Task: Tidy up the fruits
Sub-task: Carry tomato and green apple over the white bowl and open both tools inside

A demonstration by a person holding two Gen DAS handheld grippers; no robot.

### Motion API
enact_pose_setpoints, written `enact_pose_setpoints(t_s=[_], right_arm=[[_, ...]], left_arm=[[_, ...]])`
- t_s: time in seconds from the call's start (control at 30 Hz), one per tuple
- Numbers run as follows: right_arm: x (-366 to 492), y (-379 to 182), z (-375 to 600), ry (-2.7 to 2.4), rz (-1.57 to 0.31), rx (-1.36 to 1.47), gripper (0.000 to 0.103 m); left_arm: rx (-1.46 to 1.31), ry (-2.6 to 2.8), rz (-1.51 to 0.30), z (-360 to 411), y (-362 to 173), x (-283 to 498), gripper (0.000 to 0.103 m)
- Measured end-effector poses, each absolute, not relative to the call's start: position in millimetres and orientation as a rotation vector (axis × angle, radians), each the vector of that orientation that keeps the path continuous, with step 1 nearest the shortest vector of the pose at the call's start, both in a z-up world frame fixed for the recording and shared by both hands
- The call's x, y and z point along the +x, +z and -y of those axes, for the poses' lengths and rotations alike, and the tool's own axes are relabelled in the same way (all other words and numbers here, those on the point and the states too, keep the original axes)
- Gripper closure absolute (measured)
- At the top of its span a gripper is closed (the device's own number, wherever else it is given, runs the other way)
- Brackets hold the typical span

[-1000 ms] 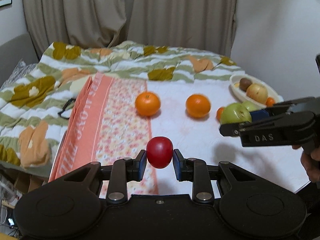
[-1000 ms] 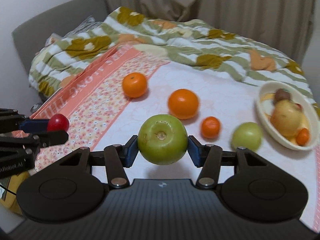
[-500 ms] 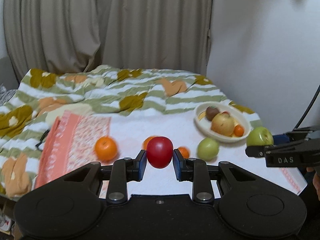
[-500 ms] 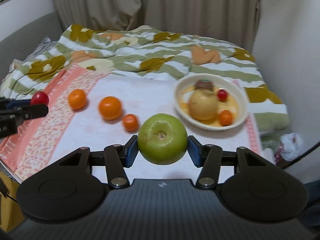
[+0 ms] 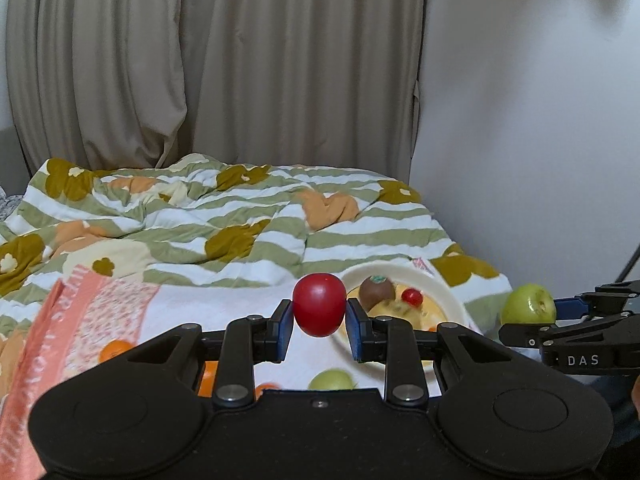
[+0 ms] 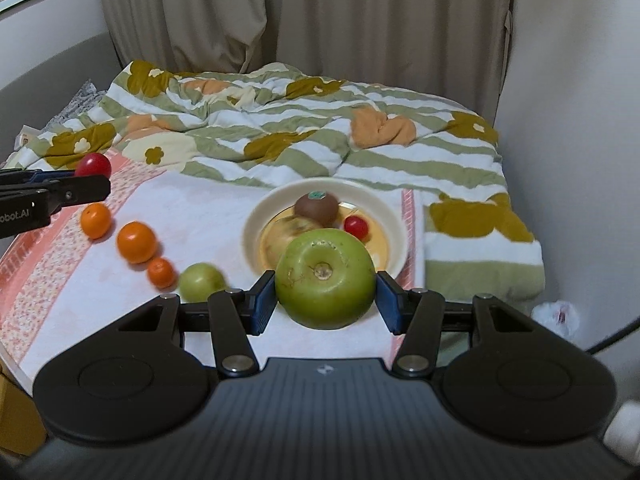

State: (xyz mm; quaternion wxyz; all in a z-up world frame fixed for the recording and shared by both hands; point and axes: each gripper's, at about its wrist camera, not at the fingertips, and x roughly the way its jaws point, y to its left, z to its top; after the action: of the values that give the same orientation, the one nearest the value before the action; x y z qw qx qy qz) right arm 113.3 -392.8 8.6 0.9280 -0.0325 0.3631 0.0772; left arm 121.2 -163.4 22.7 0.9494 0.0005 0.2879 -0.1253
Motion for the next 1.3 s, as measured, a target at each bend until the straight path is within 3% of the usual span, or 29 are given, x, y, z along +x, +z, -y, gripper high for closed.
enact_pose_setpoints(t_s=[0.6,1.17,1.27,1.3], right_arm=[[219.1,-24.9,445.1,0.217,-0.807,-0.066,0.035],[253.8,-54.2,453.2,0.129,-0.877,0.030,0.035],[255.4,-55.8,454.9,0.116,-0.880,0.037,0.035],[255.6,-56.1,455.6,0.111,-0.880,0.039,0.035]], left_arm=[[0.045,-0.262,-0.754,237.2,-28.5,241.6,0.072],[0.191,-0.359,-0.894,256.0,-81.0,307.0,0.069],[0.204,-0.364,-0.879,256.3,-79.7,306.5,0.034],[0.208,-0.359,-0.865,255.8,-78.2,304.7,0.013]])
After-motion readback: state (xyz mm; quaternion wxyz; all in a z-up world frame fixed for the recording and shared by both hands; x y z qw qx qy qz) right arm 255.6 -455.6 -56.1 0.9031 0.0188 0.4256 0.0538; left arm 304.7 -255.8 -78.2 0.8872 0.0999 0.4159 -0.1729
